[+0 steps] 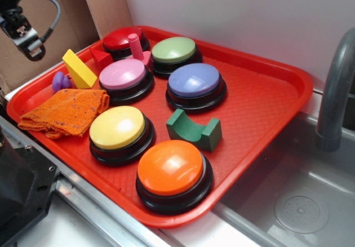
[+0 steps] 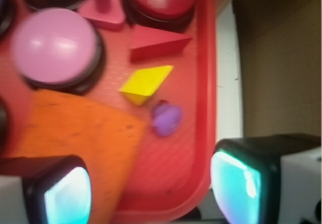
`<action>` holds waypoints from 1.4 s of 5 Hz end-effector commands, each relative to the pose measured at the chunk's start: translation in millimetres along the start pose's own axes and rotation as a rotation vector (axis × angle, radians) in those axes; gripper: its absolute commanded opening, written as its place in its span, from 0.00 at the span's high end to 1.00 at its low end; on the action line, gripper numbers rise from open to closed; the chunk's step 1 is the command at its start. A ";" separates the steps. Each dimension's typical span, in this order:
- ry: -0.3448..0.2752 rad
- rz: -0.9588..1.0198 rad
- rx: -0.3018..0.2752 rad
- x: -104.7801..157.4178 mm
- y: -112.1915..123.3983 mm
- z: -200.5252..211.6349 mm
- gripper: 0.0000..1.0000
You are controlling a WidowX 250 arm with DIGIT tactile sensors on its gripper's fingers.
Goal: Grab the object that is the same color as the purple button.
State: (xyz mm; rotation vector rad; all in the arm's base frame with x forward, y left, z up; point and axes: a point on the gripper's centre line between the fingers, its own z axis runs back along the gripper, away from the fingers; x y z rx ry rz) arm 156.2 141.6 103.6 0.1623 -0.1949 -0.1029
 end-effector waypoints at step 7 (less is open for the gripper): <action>-0.089 -0.140 -0.016 32.3 17.6 -85.3 0.17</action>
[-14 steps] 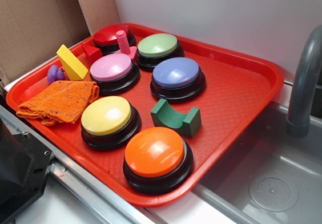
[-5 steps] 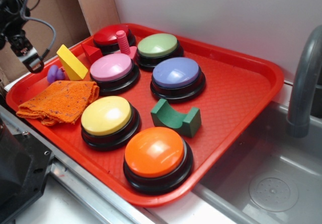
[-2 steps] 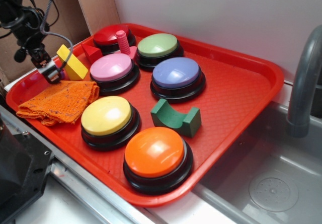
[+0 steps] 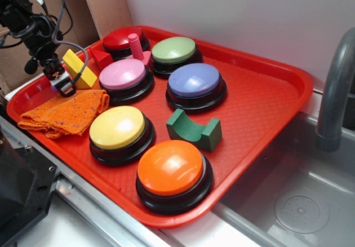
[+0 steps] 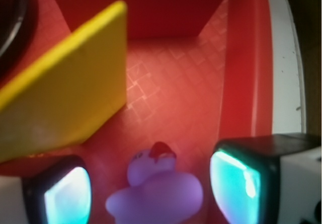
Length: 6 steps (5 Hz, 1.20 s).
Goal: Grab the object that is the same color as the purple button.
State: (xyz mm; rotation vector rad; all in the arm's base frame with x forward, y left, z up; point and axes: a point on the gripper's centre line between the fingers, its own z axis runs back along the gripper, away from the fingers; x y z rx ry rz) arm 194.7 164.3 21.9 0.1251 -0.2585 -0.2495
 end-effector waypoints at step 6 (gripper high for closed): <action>0.189 0.381 0.069 52.9 -30.5 140.0 1.00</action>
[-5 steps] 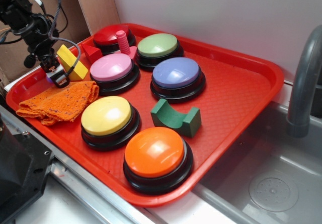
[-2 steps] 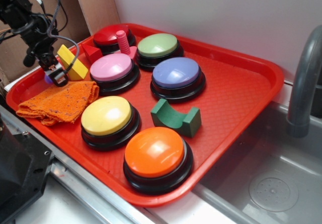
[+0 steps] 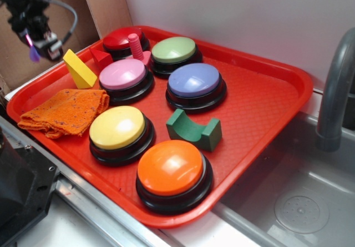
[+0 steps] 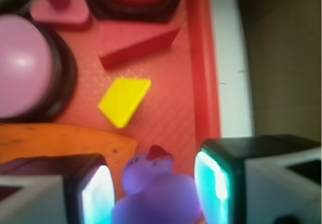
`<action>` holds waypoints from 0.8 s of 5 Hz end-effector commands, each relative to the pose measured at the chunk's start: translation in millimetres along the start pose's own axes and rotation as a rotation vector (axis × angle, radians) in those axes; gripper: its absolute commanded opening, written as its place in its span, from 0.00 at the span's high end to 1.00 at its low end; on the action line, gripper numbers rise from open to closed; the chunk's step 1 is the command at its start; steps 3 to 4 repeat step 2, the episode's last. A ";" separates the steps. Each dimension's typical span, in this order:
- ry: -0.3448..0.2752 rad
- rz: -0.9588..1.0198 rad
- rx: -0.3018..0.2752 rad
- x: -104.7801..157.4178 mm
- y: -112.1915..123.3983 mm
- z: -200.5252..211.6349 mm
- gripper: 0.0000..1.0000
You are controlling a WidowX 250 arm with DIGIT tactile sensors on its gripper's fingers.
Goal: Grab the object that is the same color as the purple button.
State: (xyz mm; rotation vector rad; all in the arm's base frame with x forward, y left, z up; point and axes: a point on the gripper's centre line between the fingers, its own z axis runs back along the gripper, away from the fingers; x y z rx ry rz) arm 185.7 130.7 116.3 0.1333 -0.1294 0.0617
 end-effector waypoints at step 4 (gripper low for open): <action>0.079 0.193 0.020 9.7 -39.9 58.1 1.00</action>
